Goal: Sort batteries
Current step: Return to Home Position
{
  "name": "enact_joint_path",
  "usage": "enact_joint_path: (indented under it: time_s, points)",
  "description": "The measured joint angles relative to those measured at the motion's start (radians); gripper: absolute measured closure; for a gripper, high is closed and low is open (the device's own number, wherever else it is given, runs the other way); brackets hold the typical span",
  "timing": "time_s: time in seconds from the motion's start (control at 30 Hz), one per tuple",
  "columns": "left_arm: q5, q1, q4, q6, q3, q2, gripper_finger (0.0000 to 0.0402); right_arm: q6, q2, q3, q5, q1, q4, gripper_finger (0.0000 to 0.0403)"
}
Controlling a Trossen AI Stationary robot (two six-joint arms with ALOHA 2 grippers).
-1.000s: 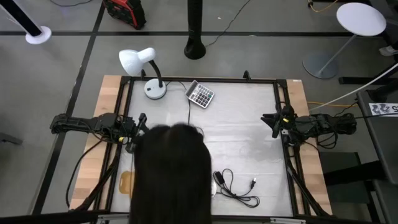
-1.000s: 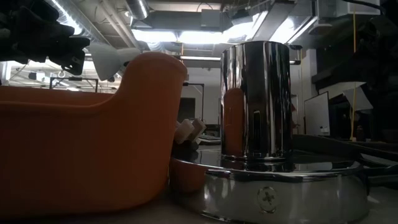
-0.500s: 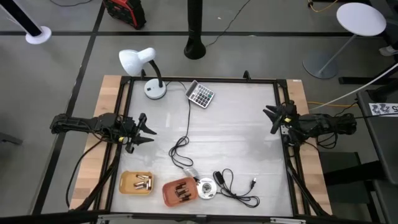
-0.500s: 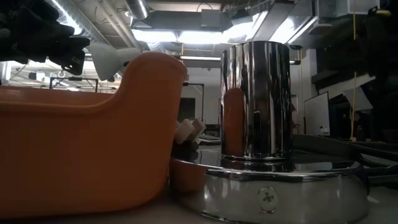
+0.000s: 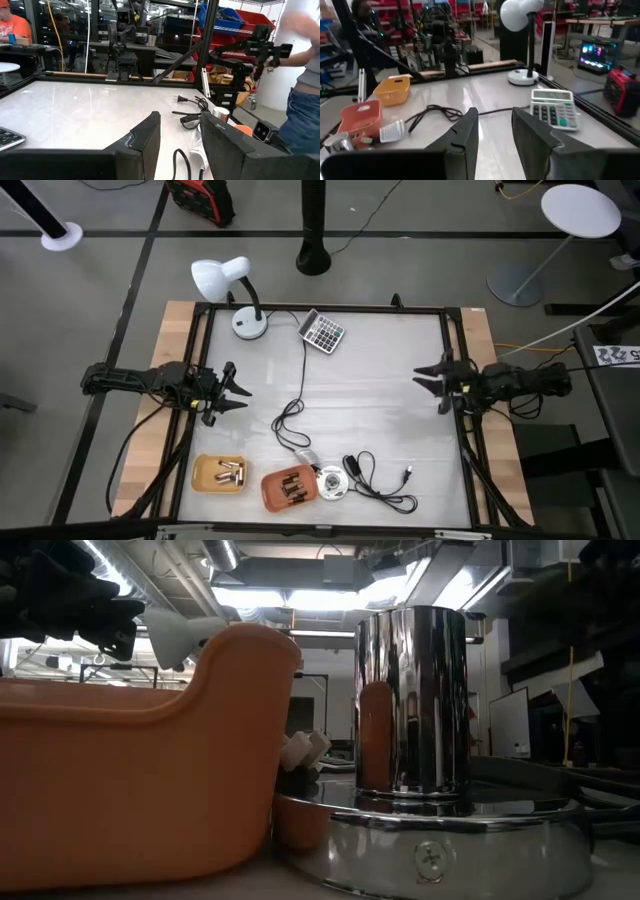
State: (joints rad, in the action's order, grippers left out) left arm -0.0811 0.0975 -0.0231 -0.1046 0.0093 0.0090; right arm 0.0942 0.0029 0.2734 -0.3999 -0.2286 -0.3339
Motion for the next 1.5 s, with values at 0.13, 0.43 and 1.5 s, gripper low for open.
enact_joint_path:
  time_s: [0.13, 0.43, 1.5]
  points:
    - [0.0, 0.0, 0.0, 0.0, 0.0, 0.0, 0.0272, -0.048, 0.0, -0.165, 0.001, 0.0, 0.279, 0.0288]
    - [0.0, 0.0, 0.0, 0.0, 0.0, 0.001, 0.0272, -0.147, 0.019, -0.254, 0.016, 0.0, 0.397, 0.0288]
    - [0.0, 0.0, -0.002, 0.0, 0.0, 0.001, 0.0272, -0.231, 0.021, -0.256, 0.009, 0.0, 0.392, 0.0288]
